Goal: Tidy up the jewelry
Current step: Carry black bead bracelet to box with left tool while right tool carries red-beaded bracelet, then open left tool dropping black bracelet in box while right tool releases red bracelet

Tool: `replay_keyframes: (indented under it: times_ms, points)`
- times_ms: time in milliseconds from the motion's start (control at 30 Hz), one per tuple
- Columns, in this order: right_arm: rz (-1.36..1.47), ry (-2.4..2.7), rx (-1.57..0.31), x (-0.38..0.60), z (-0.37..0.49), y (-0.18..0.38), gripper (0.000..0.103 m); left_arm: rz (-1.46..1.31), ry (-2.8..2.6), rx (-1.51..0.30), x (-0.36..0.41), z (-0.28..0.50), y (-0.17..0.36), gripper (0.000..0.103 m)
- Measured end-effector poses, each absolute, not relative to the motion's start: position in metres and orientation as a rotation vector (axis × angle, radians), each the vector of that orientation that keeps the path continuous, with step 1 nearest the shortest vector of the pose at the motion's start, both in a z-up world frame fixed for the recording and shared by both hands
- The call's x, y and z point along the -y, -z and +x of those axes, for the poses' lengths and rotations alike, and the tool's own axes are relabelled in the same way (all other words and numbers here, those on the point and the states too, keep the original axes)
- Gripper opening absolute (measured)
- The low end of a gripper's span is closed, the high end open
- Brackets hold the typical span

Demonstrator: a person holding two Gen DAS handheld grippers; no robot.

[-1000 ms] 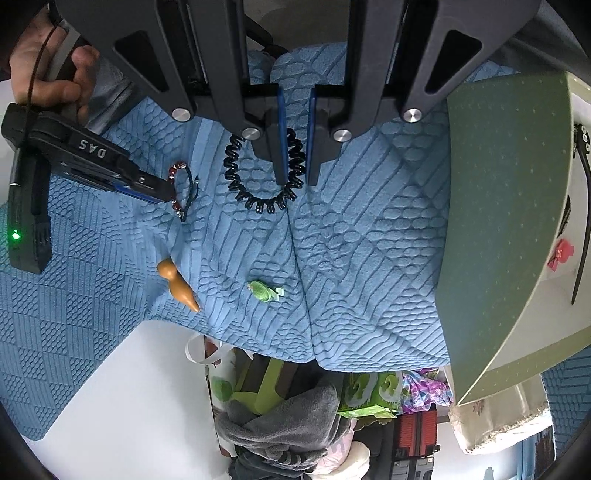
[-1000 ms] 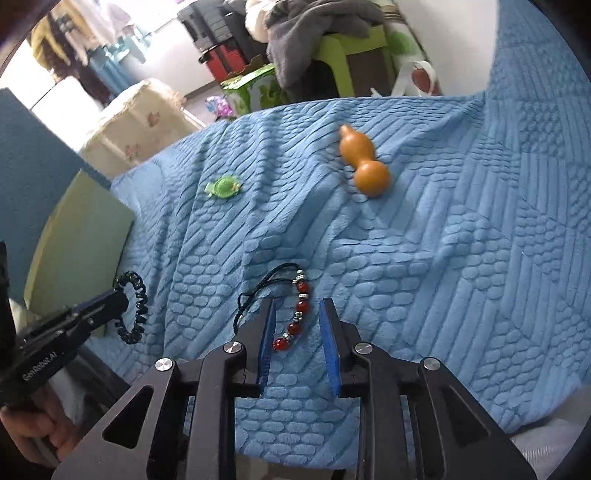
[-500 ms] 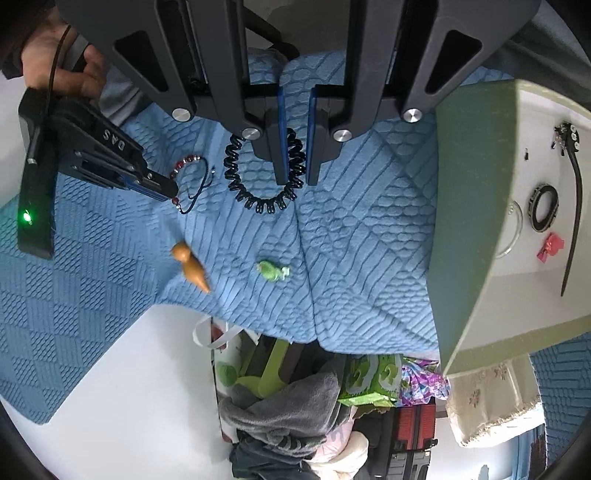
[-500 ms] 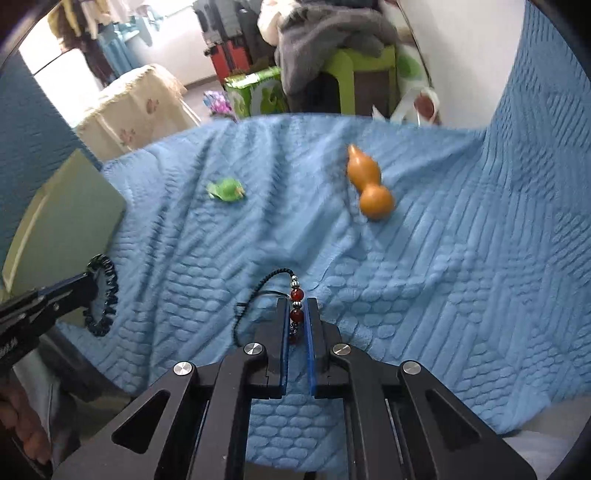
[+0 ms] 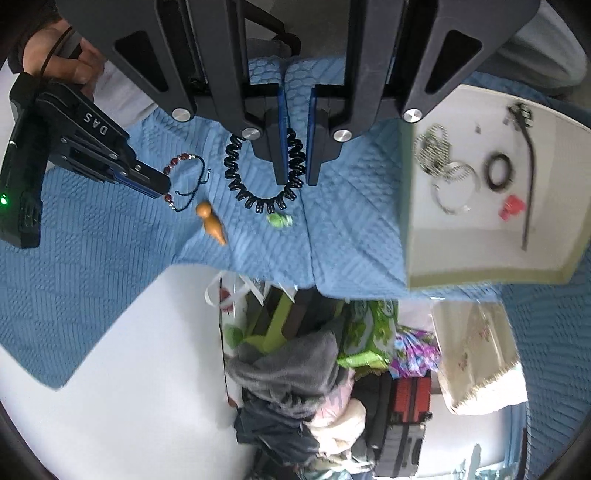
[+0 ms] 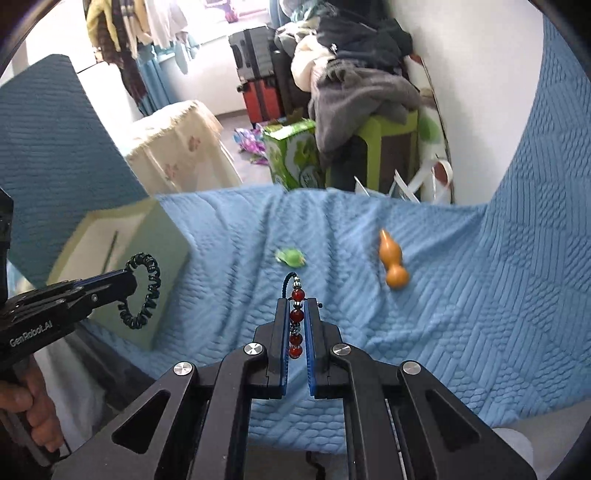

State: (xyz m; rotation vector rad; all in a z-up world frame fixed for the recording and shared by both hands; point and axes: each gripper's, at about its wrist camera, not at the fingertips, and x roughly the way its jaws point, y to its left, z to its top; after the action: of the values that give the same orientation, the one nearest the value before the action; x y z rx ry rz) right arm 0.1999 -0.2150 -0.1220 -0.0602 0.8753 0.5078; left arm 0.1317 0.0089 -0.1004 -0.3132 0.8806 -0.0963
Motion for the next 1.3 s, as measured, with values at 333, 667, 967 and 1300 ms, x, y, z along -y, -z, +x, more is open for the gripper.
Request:
replay_keyframes:
  times_ms: [333,667,967,1300]
  points:
    - [-0.026,-0.608,-0.741,0.169,0.193,0.036,0.006,-0.3,0.057,-0.768,-0.055,0.124,0.042,0.008]
    - [-0.021,-0.718,-0.723,0.1,0.181,0.021,0.006,-0.283,-0.028,-0.746,-0.105,0.108,0.034,0.008]
    - [-0.101,-0.815,-0.826,0.032,0.172,0.066,0.006,-0.313,-0.092,-0.815,-0.142,0.104,0.071,0.008]
    - [-0.193,-0.826,-0.951,0.0,0.168,0.124,0.006,-0.362,-0.118,-0.922,-0.159,0.106,0.118,0.008]
